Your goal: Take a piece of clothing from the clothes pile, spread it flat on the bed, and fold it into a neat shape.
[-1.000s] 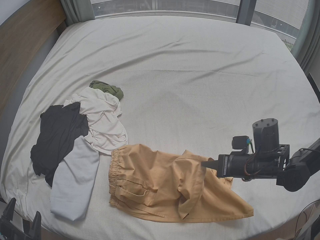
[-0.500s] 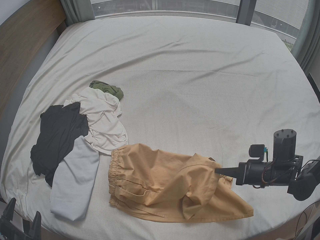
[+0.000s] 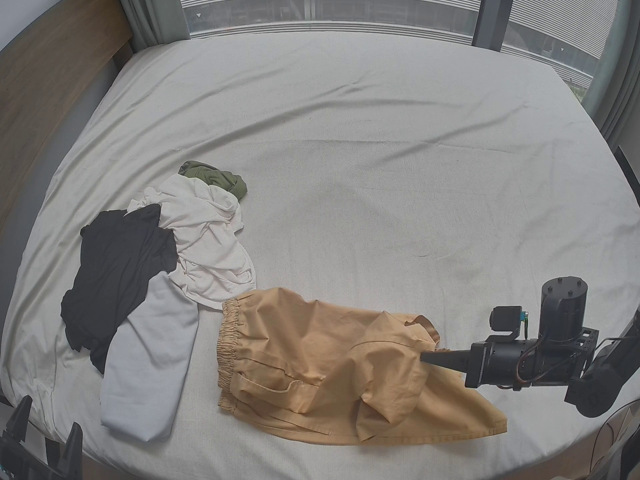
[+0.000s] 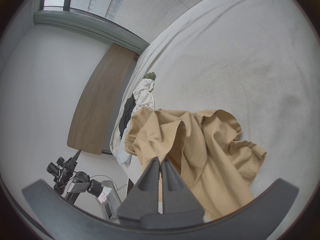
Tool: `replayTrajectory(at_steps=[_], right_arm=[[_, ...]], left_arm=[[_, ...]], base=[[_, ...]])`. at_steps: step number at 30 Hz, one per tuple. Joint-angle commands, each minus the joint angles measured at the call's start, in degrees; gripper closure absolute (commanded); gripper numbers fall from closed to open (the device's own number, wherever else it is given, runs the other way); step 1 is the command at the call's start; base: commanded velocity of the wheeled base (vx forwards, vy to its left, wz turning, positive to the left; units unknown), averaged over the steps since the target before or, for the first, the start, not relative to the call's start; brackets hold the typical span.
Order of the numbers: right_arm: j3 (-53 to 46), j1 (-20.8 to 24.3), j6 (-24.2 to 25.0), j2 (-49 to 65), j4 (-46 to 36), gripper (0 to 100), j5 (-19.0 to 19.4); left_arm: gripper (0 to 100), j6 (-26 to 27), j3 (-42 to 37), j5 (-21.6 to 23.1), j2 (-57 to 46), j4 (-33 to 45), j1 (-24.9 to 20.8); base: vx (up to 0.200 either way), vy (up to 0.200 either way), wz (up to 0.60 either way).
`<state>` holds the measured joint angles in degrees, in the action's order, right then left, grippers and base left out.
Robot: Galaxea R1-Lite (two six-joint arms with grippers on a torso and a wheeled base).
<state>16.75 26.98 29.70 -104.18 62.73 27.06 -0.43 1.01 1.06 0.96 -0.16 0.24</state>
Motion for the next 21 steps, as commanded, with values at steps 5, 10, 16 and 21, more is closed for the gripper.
replayTrajectory(at_steps=[5,10,16,21], right_arm=[[0.2,2.7,1.7,-4.5,6.7,0,-0.4],[0.4,4.4,3.7,-5.2,10.5,0,-0.6],[0.5,4.8,3.9,-4.9,10.9,0,-0.6],[-0.1,5.9,4.9,-3.0,10.9,0,-0.6]], left_arm=[[0,0.0,-1.0,0.0,-0.9,0.0,0.0],[0,0.0,-1.0,0.0,-0.9,0.0,0.0],[0,0.0,-1.0,0.0,-0.9,0.0,0.0],[0,0.0,-1.0,0.0,-0.9,0.0,0.0]], base=[[0.0,0.0,0.0],[0.0,0.0,0.0],[0.0,0.0,0.0],[0.0,0.0,0.0]])
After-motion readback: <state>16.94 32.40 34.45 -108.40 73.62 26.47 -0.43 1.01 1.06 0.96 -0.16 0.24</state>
